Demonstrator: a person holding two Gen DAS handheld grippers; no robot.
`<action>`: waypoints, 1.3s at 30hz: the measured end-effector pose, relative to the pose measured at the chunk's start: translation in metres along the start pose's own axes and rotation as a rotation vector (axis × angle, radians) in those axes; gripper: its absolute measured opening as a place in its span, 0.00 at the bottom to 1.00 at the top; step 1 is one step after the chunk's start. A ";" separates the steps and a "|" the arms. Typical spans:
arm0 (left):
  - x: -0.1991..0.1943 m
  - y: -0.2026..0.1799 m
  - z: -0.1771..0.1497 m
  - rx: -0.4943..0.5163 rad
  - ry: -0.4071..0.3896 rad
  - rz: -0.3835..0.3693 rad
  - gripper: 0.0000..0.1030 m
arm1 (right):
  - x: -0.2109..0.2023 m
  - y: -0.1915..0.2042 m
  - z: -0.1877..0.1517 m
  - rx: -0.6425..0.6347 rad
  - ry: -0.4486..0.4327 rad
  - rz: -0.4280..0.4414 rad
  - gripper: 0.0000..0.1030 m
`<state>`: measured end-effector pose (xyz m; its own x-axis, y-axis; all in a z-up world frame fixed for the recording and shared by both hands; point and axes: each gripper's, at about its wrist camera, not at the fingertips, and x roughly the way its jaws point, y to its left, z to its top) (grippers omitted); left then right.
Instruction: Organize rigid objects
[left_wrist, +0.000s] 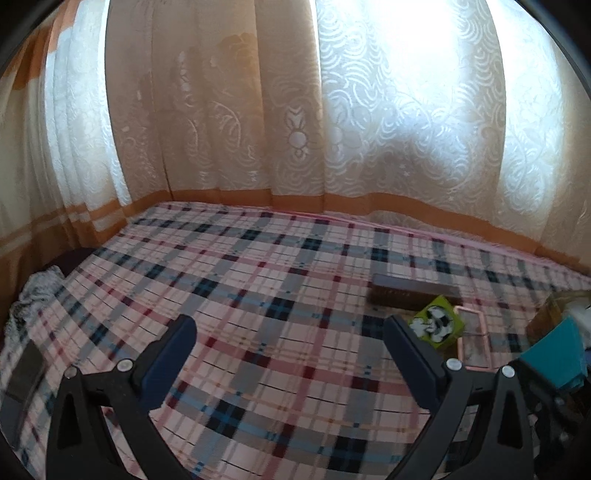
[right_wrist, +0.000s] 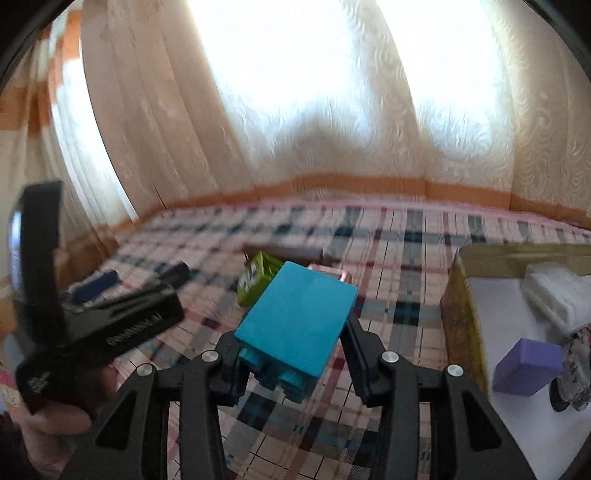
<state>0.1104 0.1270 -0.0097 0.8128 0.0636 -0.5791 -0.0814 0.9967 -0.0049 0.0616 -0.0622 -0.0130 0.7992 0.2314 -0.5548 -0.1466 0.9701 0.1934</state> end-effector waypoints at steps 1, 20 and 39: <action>-0.001 -0.001 0.000 -0.011 -0.002 -0.016 0.99 | -0.005 0.002 0.001 -0.011 -0.024 -0.005 0.45; 0.060 -0.074 0.006 -0.102 0.253 -0.091 0.77 | -0.028 -0.025 0.013 0.054 -0.142 -0.154 0.46; -0.020 -0.049 0.003 -0.079 -0.093 -0.152 0.48 | -0.038 -0.020 0.009 0.028 -0.219 -0.164 0.46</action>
<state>0.1001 0.0770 0.0041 0.8689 -0.0791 -0.4886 0.0040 0.9883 -0.1528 0.0396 -0.0914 0.0117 0.9182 0.0467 -0.3934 0.0093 0.9902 0.1394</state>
